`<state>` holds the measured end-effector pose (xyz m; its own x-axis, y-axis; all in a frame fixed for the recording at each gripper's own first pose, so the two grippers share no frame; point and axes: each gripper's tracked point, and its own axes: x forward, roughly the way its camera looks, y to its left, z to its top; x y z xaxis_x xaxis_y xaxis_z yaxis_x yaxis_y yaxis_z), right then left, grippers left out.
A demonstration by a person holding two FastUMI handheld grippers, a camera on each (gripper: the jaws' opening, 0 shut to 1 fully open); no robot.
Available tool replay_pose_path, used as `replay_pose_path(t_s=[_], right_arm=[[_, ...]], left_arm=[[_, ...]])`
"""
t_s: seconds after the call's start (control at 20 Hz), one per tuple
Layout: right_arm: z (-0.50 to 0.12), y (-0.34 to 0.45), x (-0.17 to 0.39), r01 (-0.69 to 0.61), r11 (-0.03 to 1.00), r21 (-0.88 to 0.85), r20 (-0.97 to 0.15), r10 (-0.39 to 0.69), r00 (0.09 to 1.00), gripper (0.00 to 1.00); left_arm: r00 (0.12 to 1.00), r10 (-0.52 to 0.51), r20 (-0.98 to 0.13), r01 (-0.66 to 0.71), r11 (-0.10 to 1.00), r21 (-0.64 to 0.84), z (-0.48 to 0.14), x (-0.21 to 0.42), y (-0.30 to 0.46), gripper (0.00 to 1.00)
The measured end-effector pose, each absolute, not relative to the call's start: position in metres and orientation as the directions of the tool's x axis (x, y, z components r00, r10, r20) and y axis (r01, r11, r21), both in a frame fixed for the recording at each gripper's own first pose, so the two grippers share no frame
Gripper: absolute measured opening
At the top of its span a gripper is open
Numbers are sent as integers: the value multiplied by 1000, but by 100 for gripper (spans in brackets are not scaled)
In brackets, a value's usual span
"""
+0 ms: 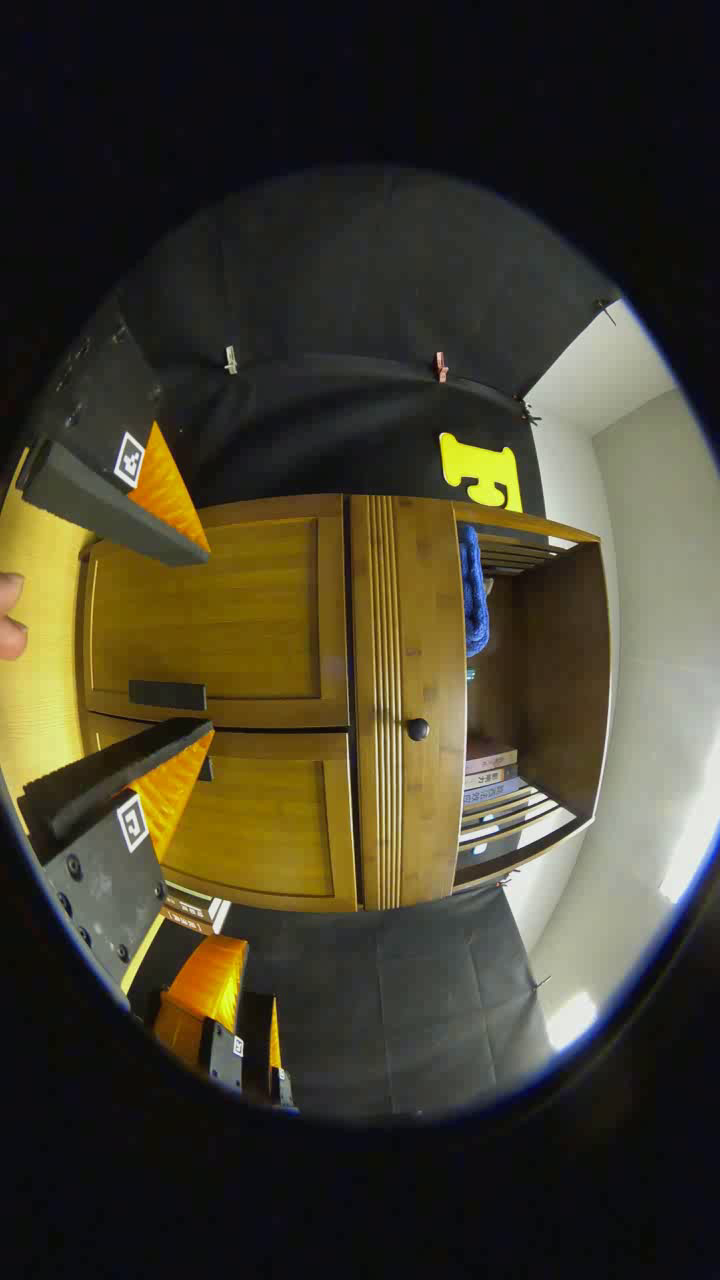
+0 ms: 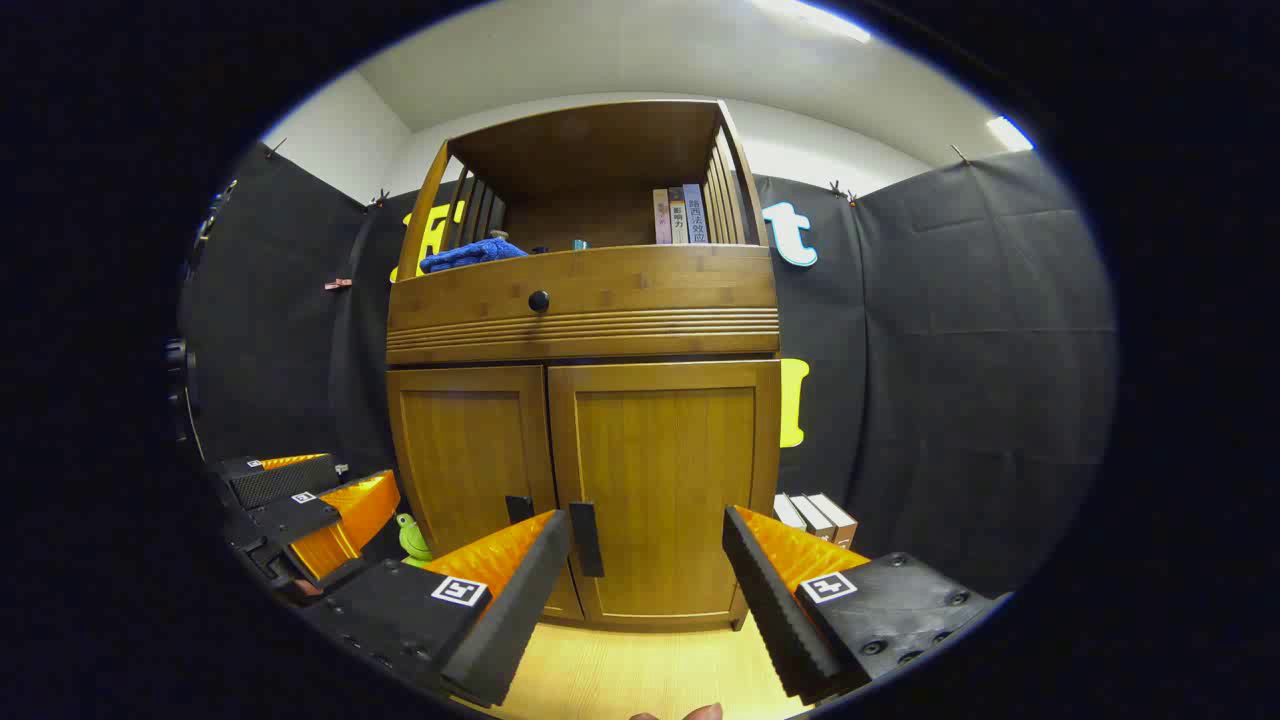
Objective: Open the right door of the double-door shoe cabinet with the right hand, and open the left door with the left hand.
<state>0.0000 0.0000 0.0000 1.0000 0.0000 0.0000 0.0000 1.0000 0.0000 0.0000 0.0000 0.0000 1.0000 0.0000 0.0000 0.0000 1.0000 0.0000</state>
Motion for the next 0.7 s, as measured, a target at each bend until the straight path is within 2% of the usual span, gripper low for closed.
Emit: replay_pose_path(t_s=[0.4, 0.7], right_arm=[[-1, 1, 1, 12, 1000, 6, -4, -12, 1000, 99], [-2, 5, 2, 10, 1000, 1, -3, -10, 1000, 97]], left_arm=[[1000, -6, -8, 6, 1000, 4, -1, 4, 5, 96], [1000, -3, -1, 3, 1000, -2, 1, 6, 11, 96]])
